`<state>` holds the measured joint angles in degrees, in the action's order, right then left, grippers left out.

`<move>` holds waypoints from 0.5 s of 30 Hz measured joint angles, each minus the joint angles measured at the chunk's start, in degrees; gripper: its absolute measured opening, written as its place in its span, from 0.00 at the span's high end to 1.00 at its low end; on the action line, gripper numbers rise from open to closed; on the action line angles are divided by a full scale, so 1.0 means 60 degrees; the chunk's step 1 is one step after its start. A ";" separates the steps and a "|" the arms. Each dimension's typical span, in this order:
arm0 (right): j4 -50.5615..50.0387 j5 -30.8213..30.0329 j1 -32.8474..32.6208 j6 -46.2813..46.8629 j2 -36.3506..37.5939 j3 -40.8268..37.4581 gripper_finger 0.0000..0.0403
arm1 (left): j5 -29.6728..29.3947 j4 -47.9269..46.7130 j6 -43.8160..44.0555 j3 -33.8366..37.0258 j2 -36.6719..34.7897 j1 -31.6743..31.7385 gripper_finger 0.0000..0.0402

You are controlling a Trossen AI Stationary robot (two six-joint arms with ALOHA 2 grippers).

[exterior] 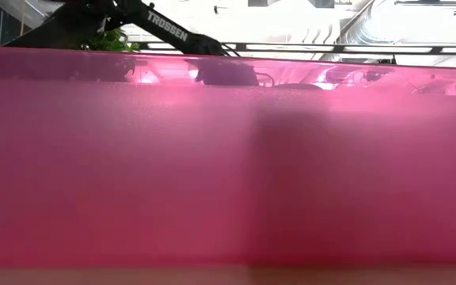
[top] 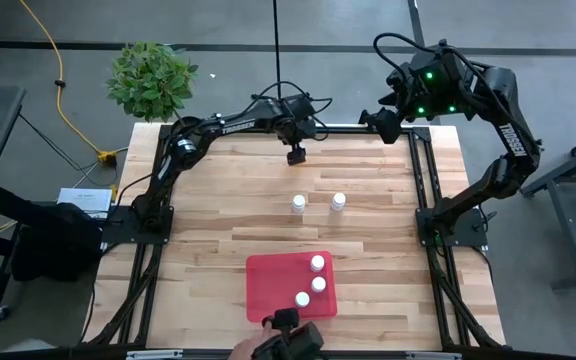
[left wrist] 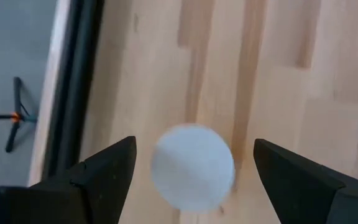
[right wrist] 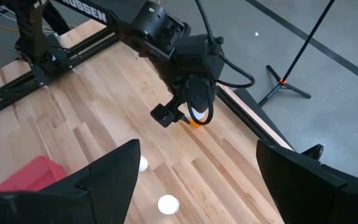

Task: Pick and place pill bottles into a basket
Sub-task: Put the orange medicine bottle into the red container

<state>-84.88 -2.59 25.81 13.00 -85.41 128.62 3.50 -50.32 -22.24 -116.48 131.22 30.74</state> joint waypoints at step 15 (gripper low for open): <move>-0.0032 0.0033 0.0003 0.0188 0.0000 0.0000 0.23 | -0.0243 0.0173 0.0036 0.0002 0.0430 0.0000 0.11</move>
<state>-85.07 -2.39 25.82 14.13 -85.41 128.62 2.04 -49.28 -22.02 -116.46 133.80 30.74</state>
